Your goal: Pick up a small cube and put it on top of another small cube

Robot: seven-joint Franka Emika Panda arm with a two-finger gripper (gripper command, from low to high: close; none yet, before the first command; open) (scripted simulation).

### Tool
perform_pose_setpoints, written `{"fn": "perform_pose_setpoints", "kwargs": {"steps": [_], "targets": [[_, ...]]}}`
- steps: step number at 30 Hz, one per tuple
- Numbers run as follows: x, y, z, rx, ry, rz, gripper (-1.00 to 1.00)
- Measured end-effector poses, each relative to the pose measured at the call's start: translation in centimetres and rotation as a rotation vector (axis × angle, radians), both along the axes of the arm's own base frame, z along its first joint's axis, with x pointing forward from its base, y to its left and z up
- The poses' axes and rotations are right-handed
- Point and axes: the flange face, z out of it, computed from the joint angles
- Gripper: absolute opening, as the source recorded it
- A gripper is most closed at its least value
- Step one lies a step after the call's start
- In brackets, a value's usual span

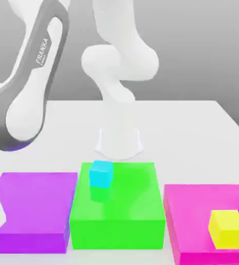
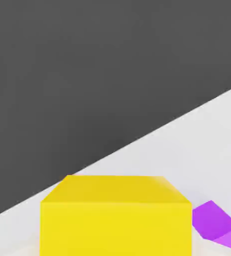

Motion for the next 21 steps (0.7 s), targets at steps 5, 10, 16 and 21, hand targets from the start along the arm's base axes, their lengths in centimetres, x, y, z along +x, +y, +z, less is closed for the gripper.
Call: {"fn": "perform_pose_setpoints", "kwargs": {"steps": [5, 10, 16, 21], "targets": [[-2.7, 5.3, 3.3, 0.019, -0.002, 0.003, -1.00], [-6.1, 10.5, 5.8, 0.022, 0.001, 0.013, -1.00], [-11.2, 15.4, 7.5, 0.004, 0.010, 0.013, -1.00], [-15.8, 18.9, 7.7, -0.030, 0.018, 0.013, -1.00]]}}
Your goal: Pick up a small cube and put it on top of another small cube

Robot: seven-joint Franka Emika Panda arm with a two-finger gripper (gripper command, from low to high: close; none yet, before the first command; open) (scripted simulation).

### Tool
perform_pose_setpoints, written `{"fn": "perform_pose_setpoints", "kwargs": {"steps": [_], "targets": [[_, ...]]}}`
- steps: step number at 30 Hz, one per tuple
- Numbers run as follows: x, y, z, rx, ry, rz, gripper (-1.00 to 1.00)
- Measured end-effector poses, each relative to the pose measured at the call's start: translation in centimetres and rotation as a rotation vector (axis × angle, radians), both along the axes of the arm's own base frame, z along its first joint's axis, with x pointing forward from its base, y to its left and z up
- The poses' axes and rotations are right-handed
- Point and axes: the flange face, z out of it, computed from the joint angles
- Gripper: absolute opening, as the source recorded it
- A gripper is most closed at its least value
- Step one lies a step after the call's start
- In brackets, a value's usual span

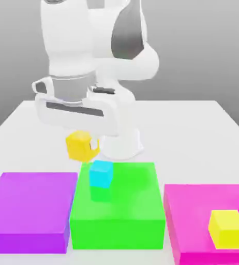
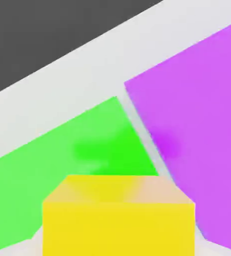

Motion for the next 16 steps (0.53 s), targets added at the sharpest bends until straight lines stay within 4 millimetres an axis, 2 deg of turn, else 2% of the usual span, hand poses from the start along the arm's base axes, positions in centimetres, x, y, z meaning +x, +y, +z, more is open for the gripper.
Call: {"fn": "perform_pose_setpoints", "kwargs": {"steps": [3, 8, 9, 16], "targets": [[-2.5, 1.5, -0.6, -0.025, 0.004, -0.003, -1.00], [-3.1, 1.9, -5.6, -0.035, 0.005, -0.005, -1.00], [-3.1, 1.9, -6.5, -0.036, 0.005, -0.005, 1.00], [-3.2, 1.9, -6.7, -0.037, 0.006, -0.005, 1.00]]}}
